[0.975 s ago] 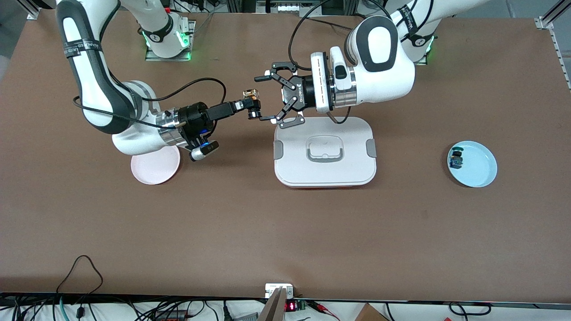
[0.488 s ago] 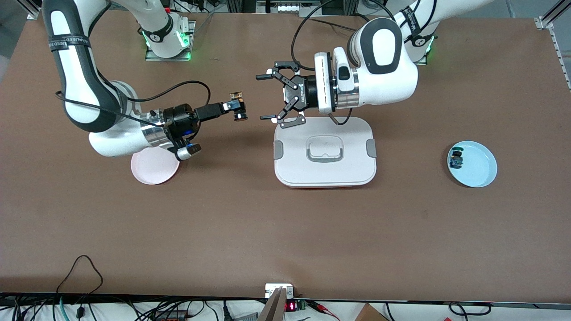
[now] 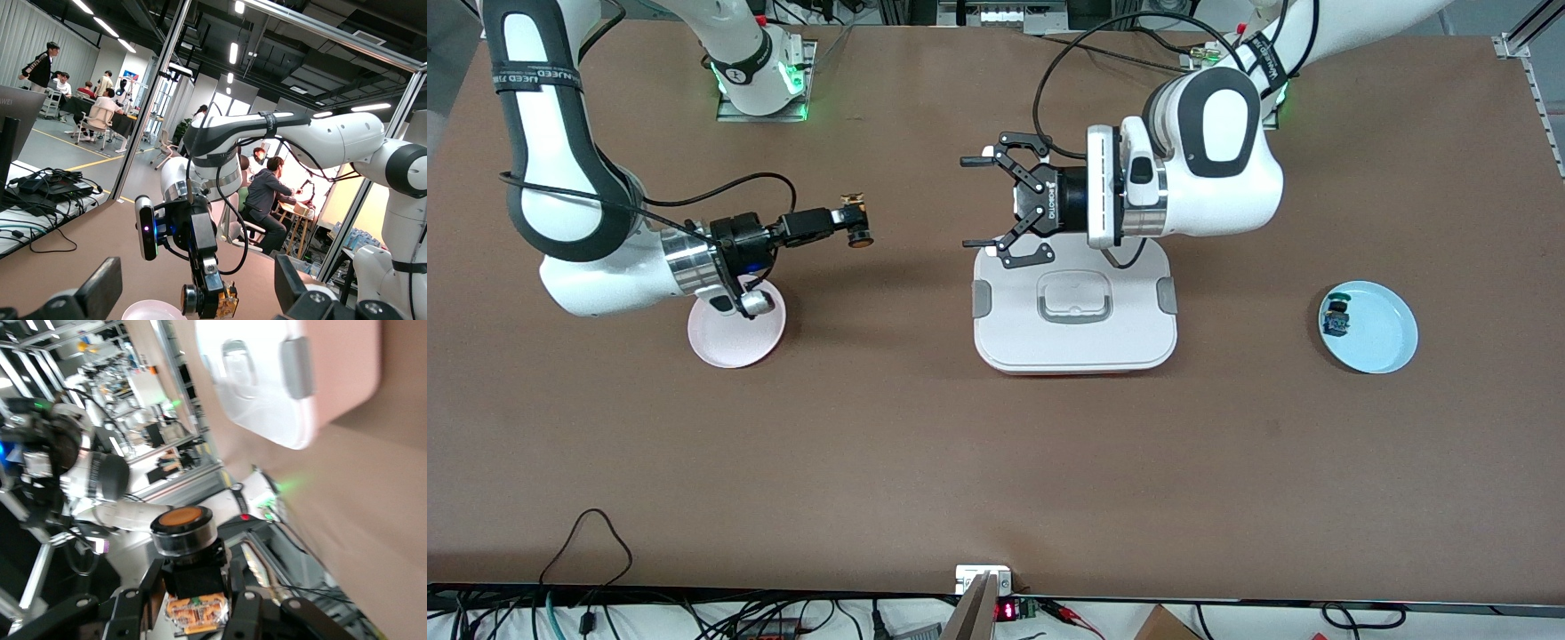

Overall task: Transfer orange switch to right arm and place
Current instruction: 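Open the left gripper and pull it back from the switch, then carry the switch with the right gripper onto the white plate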

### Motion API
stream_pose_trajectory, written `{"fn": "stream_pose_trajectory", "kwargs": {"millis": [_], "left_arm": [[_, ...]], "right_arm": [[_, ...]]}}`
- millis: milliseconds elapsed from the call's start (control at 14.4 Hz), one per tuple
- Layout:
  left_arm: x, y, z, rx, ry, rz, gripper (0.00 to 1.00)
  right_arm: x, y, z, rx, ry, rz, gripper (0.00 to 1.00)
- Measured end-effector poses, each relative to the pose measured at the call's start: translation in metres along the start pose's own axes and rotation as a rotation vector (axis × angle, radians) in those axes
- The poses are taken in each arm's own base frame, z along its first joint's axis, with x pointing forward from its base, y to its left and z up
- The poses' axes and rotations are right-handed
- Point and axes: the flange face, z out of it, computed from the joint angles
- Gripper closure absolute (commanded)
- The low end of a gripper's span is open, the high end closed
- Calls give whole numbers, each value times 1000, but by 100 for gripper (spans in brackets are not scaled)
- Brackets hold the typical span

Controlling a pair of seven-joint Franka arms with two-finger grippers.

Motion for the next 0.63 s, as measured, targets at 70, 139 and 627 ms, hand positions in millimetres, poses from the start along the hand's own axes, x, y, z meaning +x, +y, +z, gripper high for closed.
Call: {"fn": "stream_pose_trajectory", "kwargs": {"millis": [70,139,627], "left_arm": [[0,-3,-3,-14,4,3,0],[2,-7,-6,-30,12,7,0],[28,-30,-34,-118,-106,37,0]], "right_arm": [[-2,8,-6,-53,-8,-16,100],[-5,17,-12,-119,-22,-37,100],[-15,76,-68,-606,-118,-247,100]]}}
